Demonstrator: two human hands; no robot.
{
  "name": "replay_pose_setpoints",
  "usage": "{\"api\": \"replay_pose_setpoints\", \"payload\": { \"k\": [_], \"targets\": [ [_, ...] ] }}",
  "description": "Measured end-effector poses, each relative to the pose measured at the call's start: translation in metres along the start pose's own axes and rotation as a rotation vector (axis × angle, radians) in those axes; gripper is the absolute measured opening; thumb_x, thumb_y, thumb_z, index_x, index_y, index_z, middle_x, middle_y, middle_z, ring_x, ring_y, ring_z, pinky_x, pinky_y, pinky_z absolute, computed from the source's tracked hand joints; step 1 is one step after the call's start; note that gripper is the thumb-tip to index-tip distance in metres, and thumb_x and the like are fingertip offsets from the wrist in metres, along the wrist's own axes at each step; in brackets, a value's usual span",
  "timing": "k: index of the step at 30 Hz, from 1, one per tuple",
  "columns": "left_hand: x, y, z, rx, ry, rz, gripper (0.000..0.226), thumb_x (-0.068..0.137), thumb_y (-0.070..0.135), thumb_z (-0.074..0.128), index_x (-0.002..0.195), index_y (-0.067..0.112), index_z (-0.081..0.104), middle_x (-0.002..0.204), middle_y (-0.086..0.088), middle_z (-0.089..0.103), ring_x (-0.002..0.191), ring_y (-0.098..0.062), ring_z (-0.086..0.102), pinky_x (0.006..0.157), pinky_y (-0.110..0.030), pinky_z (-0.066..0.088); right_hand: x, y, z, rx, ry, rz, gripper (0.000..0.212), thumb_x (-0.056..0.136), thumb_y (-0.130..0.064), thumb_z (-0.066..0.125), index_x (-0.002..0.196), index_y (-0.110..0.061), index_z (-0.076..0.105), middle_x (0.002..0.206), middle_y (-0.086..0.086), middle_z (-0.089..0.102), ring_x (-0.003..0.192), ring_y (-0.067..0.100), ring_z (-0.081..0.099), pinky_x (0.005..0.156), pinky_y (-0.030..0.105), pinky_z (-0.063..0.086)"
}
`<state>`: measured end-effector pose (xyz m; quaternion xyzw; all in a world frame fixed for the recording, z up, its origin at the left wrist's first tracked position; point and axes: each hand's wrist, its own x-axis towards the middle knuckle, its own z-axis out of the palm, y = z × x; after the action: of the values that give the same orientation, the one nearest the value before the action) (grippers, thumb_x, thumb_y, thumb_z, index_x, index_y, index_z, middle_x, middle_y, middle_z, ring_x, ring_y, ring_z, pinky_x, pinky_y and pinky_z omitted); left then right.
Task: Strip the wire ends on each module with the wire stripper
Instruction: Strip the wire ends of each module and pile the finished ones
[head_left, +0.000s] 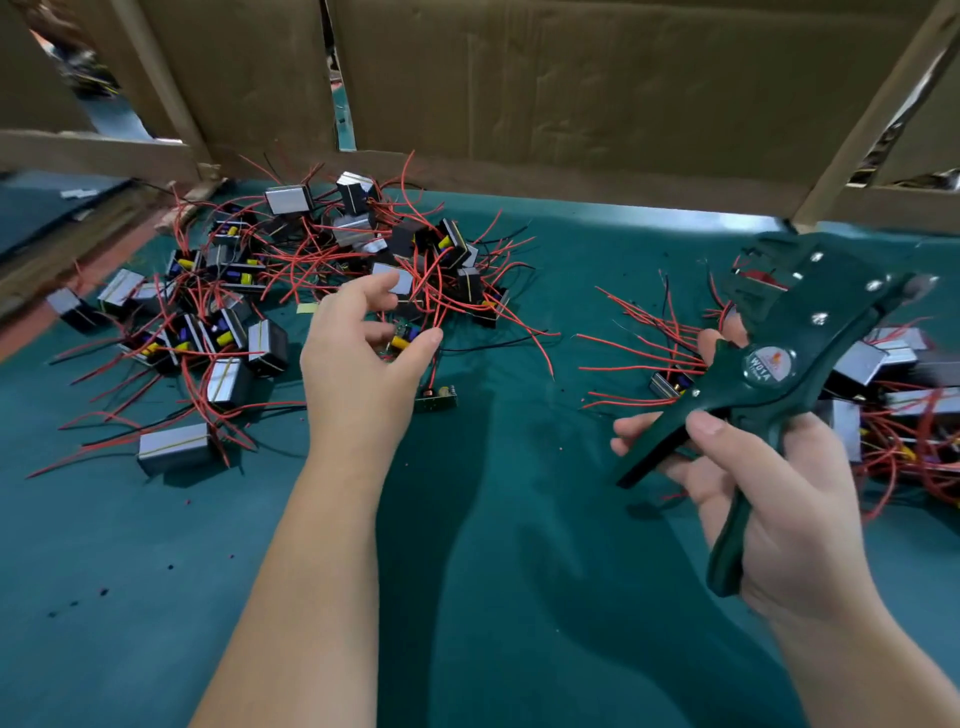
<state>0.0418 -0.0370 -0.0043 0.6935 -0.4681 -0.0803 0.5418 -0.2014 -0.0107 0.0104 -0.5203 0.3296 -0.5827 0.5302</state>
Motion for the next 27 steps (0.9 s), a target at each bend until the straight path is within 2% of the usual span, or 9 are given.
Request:
{"api": "replay_pose_setpoints", "payload": {
  "k": [2,4,7,10,12,16,21,24,27],
  "targets": [
    [-0.002,-0.001,0.001,0.06,0.021,-0.007,0.05,0.076,0.025,0.079,0.122,0.021,0.057,0.115,0.002,0.056,0.095,-0.01,0.057,0.082,-0.012,0.04,-0.001,0.0,0.001,-0.029,-0.033,-0.012,0.028,0.07,-0.046,0.076,0.094,-0.033,0.072,0.087,-0.002,0.074,0.077,0.039,0.069,0.064,0.074,0.047],
    [-0.002,-0.002,-0.002,0.185,0.149,-0.023,0.05,0.079,0.033,0.074,0.123,0.016,0.058,0.124,-0.007,0.05,0.115,-0.02,0.048,0.096,-0.024,0.032,-0.002,0.0,0.002,-0.037,-0.049,-0.019,0.021,0.073,-0.038,0.073,0.093,-0.036,0.072,0.09,-0.01,0.074,0.076,0.037,0.068,0.064,0.075,0.047],
    [0.004,-0.005,-0.017,0.368,0.366,-0.204,0.043,0.084,0.038,0.062,0.124,0.024,0.059,0.143,-0.017,0.037,0.134,-0.035,0.03,0.108,-0.039,0.022,-0.002,0.001,0.003,-0.015,-0.062,-0.028,0.02,0.073,-0.034,0.072,0.093,-0.037,0.072,0.091,-0.012,0.074,0.076,0.039,0.067,0.07,0.073,0.049],
    [0.011,-0.019,-0.031,0.508,0.193,-0.49,0.046,0.083,0.032,0.058,0.128,0.033,0.055,0.154,-0.02,0.021,0.143,-0.036,0.013,0.115,-0.047,0.008,-0.001,0.004,0.002,0.014,-0.052,-0.002,0.025,0.078,-0.017,0.061,0.091,-0.037,0.072,0.088,-0.009,0.074,0.075,0.039,0.066,0.072,0.07,0.049],
    [0.012,-0.024,-0.032,0.612,0.071,-0.545,0.049,0.084,0.031,0.058,0.132,0.033,0.052,0.155,-0.018,0.018,0.143,-0.034,0.011,0.116,-0.047,0.006,-0.001,0.006,0.001,0.038,-0.043,0.022,0.034,0.081,-0.008,0.054,0.088,-0.035,0.073,0.087,-0.007,0.075,0.074,0.039,0.066,0.072,0.067,0.051],
    [0.013,-0.024,-0.027,0.637,0.052,-0.483,0.038,0.086,0.027,0.059,0.124,0.033,0.06,0.144,-0.006,0.038,0.133,-0.033,0.027,0.107,-0.047,0.017,-0.001,0.008,0.0,0.077,-0.045,0.045,0.037,0.081,-0.006,0.05,0.087,-0.034,0.073,0.086,-0.007,0.075,0.073,0.036,0.068,0.07,0.06,0.054],
    [0.009,-0.012,-0.019,0.507,0.129,-0.189,0.012,0.085,0.028,0.062,0.087,0.032,0.073,0.099,0.001,0.068,0.098,-0.029,0.056,0.084,-0.038,0.027,-0.002,0.011,0.0,0.155,-0.033,0.084,0.033,0.08,-0.006,0.05,0.092,-0.028,0.071,0.086,-0.003,0.075,0.075,0.038,0.068,0.071,0.058,0.055],
    [0.004,0.001,-0.013,0.2,0.088,0.065,0.017,0.081,0.011,0.063,0.091,0.022,0.071,0.09,0.004,0.068,0.086,-0.022,0.063,0.085,-0.039,0.047,-0.003,0.011,0.001,0.168,-0.022,0.089,0.031,0.08,-0.005,0.05,0.099,-0.022,0.068,0.086,-0.003,0.074,0.076,0.038,0.068,0.07,0.056,0.055],
    [0.0,0.002,-0.005,0.339,0.119,0.046,0.03,0.079,0.017,0.064,0.109,0.021,0.065,0.107,-0.002,0.063,0.102,-0.029,0.053,0.089,-0.04,0.042,-0.003,0.011,0.002,0.174,-0.026,0.094,0.036,0.08,-0.005,0.049,0.1,-0.026,0.071,0.087,-0.004,0.074,0.076,0.038,0.068,0.07,0.054,0.055]
  ]
}}
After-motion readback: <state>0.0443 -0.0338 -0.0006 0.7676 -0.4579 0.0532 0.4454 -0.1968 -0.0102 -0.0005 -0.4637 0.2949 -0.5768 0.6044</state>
